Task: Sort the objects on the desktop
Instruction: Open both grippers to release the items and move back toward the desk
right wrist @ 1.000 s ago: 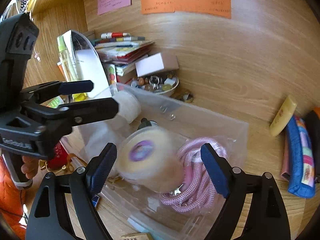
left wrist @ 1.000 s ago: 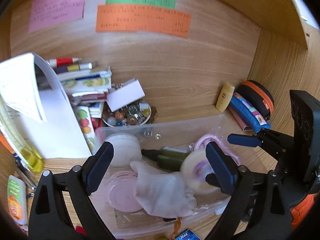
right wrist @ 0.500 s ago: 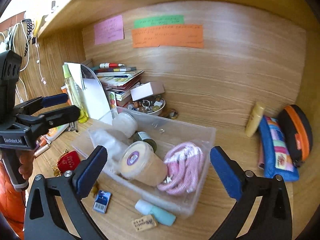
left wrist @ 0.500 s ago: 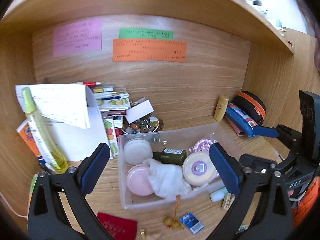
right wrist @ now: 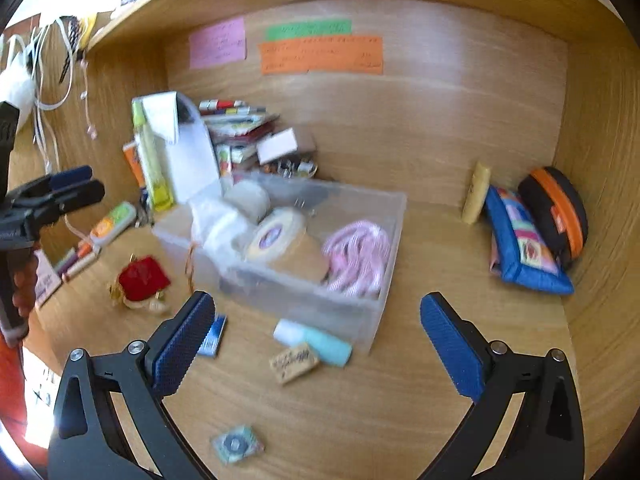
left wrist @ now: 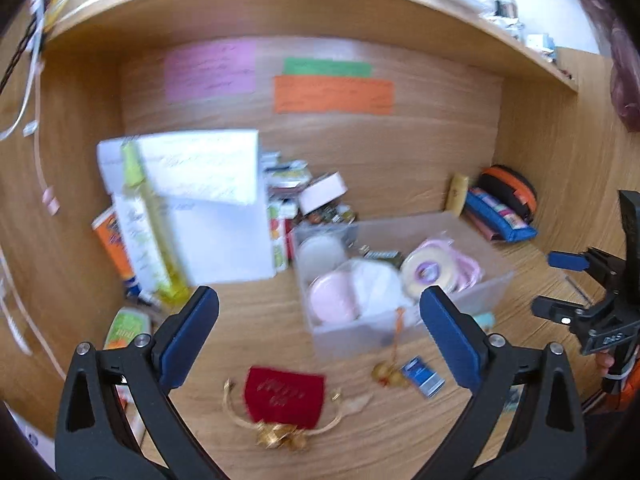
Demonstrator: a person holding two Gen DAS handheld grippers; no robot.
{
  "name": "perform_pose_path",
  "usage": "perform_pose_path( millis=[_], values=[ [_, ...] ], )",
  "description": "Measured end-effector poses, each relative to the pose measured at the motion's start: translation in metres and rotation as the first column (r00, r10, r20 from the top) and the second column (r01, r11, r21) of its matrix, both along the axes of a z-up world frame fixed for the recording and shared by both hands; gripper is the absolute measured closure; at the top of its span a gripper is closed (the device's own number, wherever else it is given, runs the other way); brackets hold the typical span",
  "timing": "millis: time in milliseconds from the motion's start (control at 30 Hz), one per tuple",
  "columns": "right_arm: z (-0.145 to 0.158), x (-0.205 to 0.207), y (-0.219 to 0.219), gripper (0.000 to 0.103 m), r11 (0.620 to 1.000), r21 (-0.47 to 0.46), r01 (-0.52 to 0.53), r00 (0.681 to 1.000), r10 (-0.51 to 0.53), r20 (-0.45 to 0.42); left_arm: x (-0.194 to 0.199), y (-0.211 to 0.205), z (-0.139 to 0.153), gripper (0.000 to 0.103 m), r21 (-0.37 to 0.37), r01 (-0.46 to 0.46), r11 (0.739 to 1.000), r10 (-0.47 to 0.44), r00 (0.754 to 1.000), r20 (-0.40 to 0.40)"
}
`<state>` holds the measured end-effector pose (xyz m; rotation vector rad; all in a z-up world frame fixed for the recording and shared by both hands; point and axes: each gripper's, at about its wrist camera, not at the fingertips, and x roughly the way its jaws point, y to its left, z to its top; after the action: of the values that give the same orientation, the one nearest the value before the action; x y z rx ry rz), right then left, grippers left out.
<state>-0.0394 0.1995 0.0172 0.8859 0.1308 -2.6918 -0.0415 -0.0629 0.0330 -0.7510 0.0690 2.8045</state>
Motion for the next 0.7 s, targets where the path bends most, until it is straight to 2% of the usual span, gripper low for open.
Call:
perform_pose_path(
  millis=[267, 400, 700],
  values=[
    [-0.031, 0.014, -0.004, 0.000, 1.000, -0.026, 0.005, 0.996, -0.003, 0.092, -0.008, -0.034, -0.050, 0.001, -0.003, -0.095, 0.995, 0.095, 0.981, 0.168],
    [-0.042, 0.020, -0.009, 0.000, 0.998, -0.056, -0.022, 0.991, 0.029, 0.131, -0.007, -0.036, -0.071, 0.001, -0.025, -0.096, 0.995, 0.100, 0.969, 0.224],
    [-0.058, 0.048, -0.019, 0.002, 0.997, 0.017, -0.071, 0.990, 0.069, 0.121, -0.012, -0.024, -0.110, 0.001, -0.083, -0.064, 0.995, 0.087, 0.944, 0.319]
  ],
)
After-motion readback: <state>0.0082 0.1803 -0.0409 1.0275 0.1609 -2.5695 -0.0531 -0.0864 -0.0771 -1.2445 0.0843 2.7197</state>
